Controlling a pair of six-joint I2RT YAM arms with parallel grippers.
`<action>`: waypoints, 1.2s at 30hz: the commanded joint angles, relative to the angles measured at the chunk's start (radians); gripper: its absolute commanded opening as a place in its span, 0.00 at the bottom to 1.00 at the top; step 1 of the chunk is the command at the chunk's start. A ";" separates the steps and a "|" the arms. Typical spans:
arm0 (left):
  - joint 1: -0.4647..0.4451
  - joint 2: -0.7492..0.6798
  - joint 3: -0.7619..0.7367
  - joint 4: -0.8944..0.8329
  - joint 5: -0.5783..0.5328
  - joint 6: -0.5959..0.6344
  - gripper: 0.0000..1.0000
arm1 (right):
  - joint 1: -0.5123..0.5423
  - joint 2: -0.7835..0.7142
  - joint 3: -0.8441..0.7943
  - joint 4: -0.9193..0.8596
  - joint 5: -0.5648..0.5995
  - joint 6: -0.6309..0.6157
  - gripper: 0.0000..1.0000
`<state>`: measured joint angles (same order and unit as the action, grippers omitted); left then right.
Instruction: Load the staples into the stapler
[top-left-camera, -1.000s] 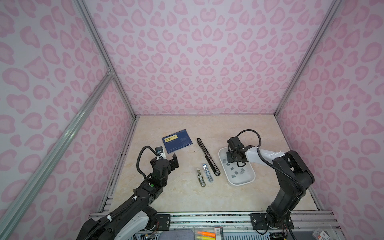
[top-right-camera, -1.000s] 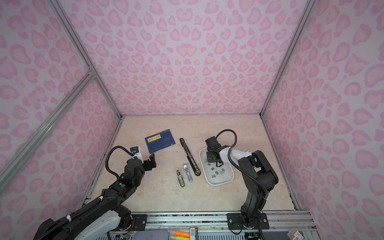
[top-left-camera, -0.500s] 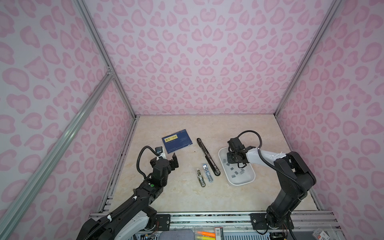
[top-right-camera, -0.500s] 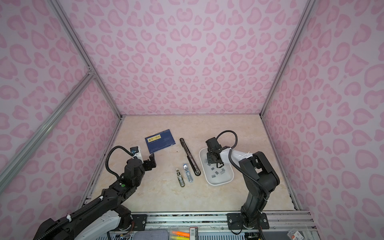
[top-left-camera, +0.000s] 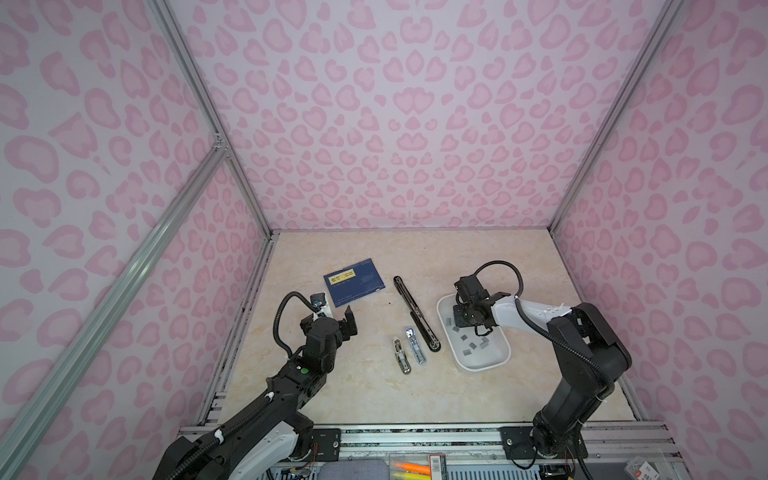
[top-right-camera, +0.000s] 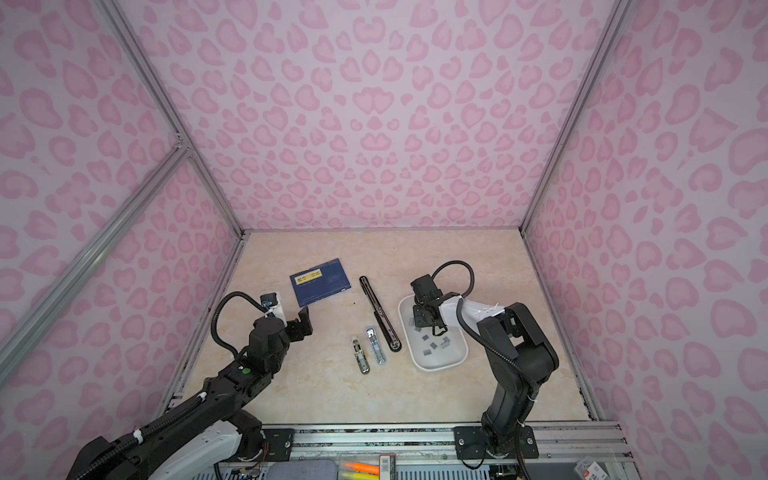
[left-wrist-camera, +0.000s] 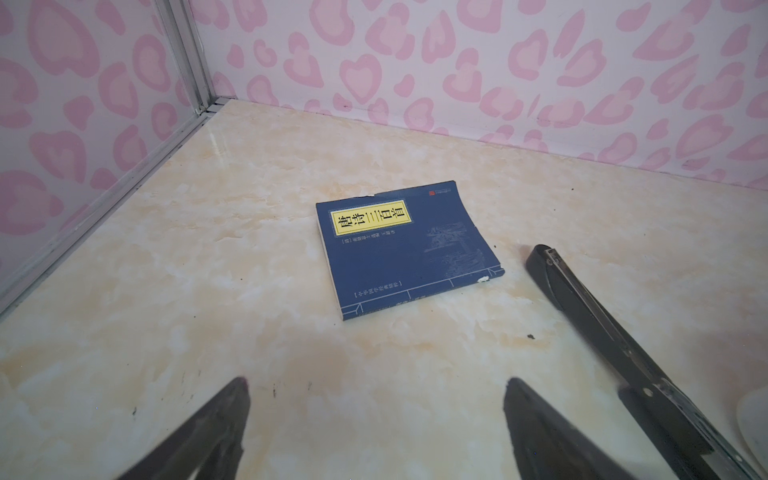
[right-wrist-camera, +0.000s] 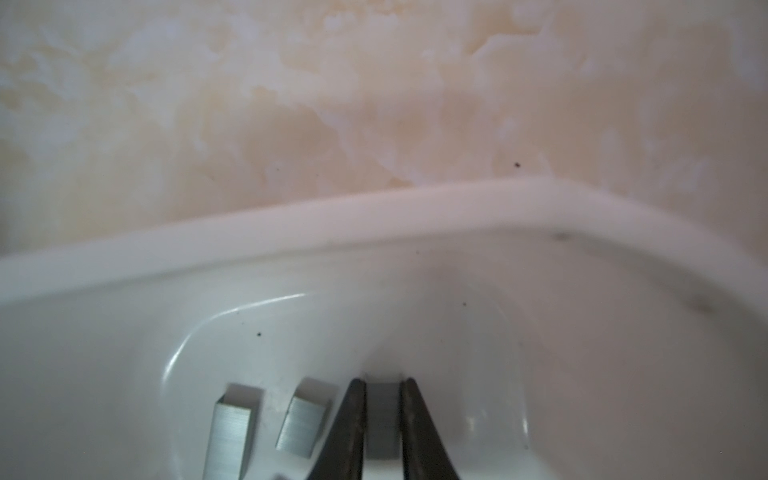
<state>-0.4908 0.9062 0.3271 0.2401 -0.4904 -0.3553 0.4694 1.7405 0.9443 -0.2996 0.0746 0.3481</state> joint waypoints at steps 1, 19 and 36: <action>0.001 0.001 0.006 0.041 -0.003 0.004 0.96 | 0.000 0.008 -0.011 -0.084 0.008 0.000 0.16; 0.000 -0.207 -0.009 -0.226 0.180 -0.063 0.96 | 0.007 -0.123 -0.046 -0.065 0.037 -0.008 0.13; -0.002 -0.396 0.017 -0.390 0.497 0.004 0.96 | 0.138 -0.367 0.006 -0.080 -0.035 -0.089 0.12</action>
<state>-0.4923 0.5331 0.3611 -0.2226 -0.0944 -0.3893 0.5835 1.3777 0.9390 -0.4065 0.0944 0.2996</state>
